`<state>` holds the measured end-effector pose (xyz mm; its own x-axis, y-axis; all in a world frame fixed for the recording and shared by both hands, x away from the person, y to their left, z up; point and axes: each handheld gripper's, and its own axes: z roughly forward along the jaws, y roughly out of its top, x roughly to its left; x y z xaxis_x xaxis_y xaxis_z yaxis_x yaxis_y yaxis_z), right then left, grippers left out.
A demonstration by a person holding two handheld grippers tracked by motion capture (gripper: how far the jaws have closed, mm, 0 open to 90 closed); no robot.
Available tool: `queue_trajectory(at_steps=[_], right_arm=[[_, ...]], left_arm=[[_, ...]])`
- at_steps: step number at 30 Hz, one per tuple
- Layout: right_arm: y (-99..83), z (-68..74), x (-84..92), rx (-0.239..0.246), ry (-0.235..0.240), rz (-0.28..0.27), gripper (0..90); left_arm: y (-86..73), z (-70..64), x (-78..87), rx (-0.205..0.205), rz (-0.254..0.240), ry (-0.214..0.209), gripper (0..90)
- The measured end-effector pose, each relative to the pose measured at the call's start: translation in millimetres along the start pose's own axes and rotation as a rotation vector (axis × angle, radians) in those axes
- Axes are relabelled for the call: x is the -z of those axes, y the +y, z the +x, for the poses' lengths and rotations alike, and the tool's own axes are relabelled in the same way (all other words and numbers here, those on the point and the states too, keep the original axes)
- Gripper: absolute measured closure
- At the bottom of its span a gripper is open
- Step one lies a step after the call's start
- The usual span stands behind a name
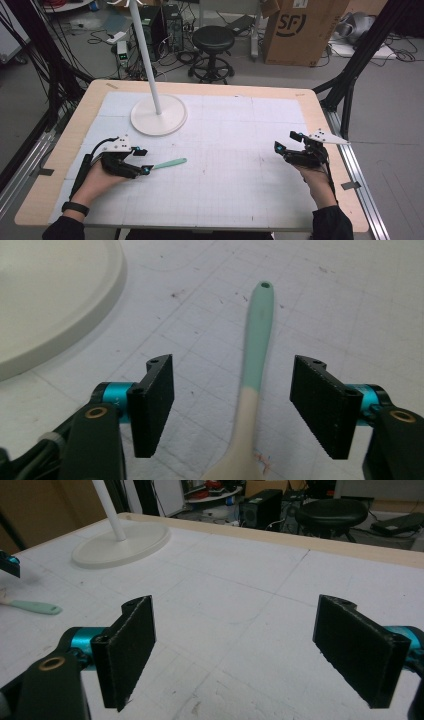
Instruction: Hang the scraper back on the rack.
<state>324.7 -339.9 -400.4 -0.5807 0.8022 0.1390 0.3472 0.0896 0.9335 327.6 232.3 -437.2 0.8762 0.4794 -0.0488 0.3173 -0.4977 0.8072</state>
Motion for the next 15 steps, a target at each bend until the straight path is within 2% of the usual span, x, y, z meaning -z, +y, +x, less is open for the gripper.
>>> queue_trajectory(at_steps=[9, 15], right_arm=[[-0.5, -0.1, -0.5, -0.004, 0.002, 0.007, 16.5], [-0.8, -0.7, 0.0, 0.001, 0.000, 0.009, 16.6]], left_arm=[[-2.6, -4.2, -10.4, -0.034, 0.075, -0.018, 54.4], [-3.0, -5.7, -11.4, -0.039, 0.077, -0.005, 65.0]])
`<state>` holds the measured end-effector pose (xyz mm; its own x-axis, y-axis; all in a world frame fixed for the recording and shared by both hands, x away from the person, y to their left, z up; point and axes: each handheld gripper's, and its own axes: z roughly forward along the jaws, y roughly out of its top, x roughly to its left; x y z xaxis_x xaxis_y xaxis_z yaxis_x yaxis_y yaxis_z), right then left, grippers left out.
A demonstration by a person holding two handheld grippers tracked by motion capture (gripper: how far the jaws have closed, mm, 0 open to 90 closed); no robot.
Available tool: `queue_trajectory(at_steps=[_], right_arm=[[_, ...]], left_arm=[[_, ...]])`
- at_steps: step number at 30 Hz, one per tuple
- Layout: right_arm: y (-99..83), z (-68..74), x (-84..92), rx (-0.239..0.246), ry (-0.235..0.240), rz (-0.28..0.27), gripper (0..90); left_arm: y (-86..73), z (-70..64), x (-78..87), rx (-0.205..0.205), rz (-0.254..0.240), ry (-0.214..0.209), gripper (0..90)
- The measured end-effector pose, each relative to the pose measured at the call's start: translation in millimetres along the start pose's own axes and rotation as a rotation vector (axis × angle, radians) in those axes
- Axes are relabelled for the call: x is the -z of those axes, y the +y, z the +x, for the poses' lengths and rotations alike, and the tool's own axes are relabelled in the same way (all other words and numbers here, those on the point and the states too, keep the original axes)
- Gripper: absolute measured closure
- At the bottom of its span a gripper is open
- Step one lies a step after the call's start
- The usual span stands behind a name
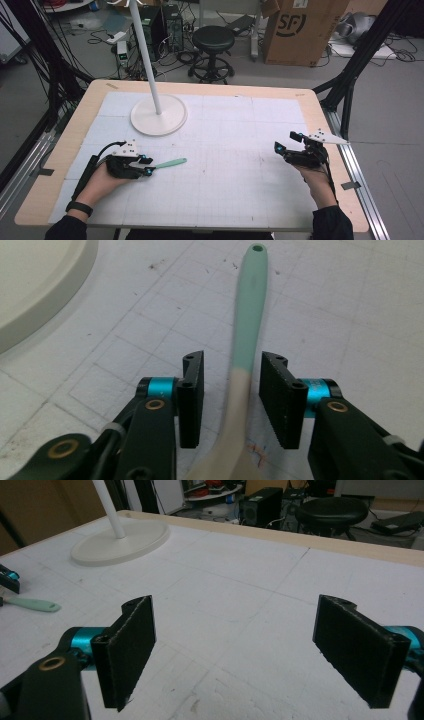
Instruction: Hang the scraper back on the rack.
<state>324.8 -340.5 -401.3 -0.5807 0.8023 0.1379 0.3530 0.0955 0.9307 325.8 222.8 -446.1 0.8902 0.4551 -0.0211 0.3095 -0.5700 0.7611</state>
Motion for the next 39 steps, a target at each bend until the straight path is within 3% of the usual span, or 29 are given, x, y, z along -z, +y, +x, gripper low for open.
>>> queue_trajectory(at_steps=[3, 6, 10, 20, 30, 39], right_arm=[[-0.2, -0.1, -0.2, 0.003, 0.000, 0.002, 16.6], [-0.2, 0.2, -0.4, 0.006, 0.001, 0.001, 16.6], [-0.3, 0.7, -1.1, 0.008, 0.002, 0.005, 16.6], [-0.3, 0.2, -1.8, 0.011, 0.006, 0.004, 16.8], [-0.5, -1.7, -1.8, -0.003, 0.009, 0.000, 16.8], [-1.3, -1.8, -2.8, -0.012, 0.017, 0.012, 15.9]], left_arm=[[0.5, -2.5, -0.6, -0.013, 0.001, 0.002, 71.7], [-1.2, -2.7, -0.9, 0.006, -0.008, -0.004, 77.9], [-4.0, -1.3, -0.7, 0.039, -0.030, -0.011, 78.9], [-2.8, -0.5, 3.8, 0.058, -0.067, -0.007, 80.6], [21.3, 12.0, 55.6, 0.155, -0.272, 0.103, 80.6], [55.7, 26.2, 111.6, 0.178, -0.357, 0.179, 80.6]])
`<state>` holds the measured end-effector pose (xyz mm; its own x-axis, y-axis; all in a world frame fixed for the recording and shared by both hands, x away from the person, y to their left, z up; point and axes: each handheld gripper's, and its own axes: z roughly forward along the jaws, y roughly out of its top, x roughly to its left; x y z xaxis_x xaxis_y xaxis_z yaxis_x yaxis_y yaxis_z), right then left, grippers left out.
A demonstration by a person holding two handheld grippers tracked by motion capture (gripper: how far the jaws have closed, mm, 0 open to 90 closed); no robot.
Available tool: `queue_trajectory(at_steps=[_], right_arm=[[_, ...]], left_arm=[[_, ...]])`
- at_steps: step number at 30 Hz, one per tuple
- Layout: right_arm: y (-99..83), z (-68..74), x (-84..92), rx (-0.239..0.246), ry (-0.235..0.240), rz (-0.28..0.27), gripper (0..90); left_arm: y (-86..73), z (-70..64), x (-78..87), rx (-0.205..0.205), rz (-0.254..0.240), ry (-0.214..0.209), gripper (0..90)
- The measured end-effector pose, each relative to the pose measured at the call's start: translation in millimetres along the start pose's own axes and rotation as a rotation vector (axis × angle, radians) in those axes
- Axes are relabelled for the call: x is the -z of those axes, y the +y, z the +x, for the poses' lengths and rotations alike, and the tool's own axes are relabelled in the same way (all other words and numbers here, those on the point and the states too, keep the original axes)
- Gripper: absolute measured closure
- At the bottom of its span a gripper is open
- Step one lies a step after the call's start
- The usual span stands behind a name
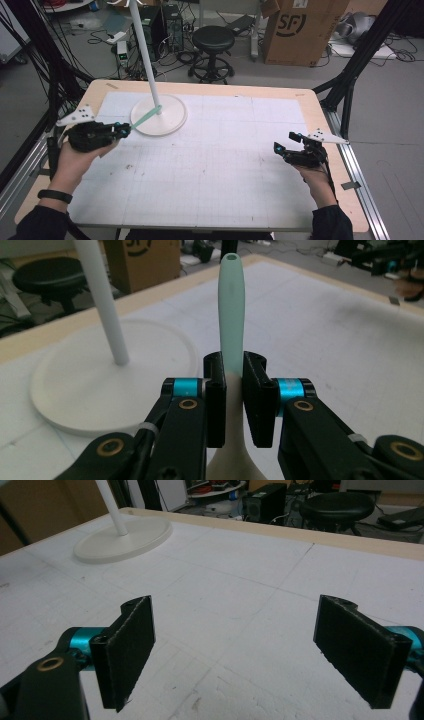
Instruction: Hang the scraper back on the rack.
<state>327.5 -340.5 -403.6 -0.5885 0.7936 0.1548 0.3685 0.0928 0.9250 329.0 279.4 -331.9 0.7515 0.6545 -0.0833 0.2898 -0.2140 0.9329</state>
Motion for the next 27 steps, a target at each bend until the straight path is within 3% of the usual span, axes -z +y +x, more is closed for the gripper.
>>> queue_trajectory(at_steps=[16, 20, 27], right_arm=[[-0.2, -1.1, -0.3, -0.002, 0.008, 0.003, 15.8], [-0.3, -1.2, -0.6, -0.003, 0.008, 0.003, 15.8], [-0.3, -1.8, -0.1, -0.005, 0.008, 0.001, 15.8]], left_arm=[[115.3, 21.8, 62.8, -0.029, -0.157, 0.121, 80.6], [132.8, 22.5, 68.2, -0.025, -0.188, 0.128, 80.6], [155.0, 21.2, 65.9, -0.031, -0.197, 0.142, 80.6]])
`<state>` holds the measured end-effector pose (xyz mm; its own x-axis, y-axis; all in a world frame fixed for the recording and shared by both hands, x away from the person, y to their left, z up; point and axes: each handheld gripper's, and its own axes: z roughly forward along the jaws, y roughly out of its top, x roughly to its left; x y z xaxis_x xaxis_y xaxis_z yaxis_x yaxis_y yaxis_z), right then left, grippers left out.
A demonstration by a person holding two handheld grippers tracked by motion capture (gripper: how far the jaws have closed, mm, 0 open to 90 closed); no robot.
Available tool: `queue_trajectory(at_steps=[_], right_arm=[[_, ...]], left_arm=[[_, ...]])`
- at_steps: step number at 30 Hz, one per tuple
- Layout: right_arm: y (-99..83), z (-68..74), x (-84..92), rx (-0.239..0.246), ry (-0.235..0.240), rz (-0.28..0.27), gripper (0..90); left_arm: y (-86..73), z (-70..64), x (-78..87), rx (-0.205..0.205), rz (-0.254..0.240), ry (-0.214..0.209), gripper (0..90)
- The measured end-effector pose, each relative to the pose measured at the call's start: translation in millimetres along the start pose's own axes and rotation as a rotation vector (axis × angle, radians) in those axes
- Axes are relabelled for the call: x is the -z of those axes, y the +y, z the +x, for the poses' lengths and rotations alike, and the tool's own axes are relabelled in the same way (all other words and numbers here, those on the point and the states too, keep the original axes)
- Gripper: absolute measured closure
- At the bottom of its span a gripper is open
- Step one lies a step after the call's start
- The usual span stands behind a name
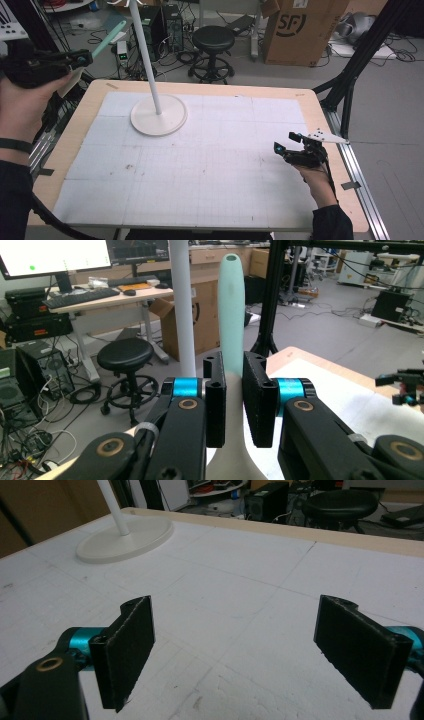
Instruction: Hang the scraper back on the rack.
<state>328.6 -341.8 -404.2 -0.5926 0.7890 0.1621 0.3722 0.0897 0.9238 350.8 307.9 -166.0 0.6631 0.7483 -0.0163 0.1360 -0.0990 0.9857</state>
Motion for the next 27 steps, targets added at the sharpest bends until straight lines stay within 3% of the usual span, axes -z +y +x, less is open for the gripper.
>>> queue_trajectory(at_steps=[11, 27], right_arm=[[-0.2, -0.4, -0.3, -0.005, 0.004, 0.004, 15.8], [-0.3, -1.1, -0.4, -0.008, 0.005, 0.002, 15.8]], left_arm=[[21.9, -1.2, -6.0, -0.002, -0.024, 0.029, 80.6], [21.1, 1.7, -15.4, -0.015, 0.032, 0.073, 80.5]])
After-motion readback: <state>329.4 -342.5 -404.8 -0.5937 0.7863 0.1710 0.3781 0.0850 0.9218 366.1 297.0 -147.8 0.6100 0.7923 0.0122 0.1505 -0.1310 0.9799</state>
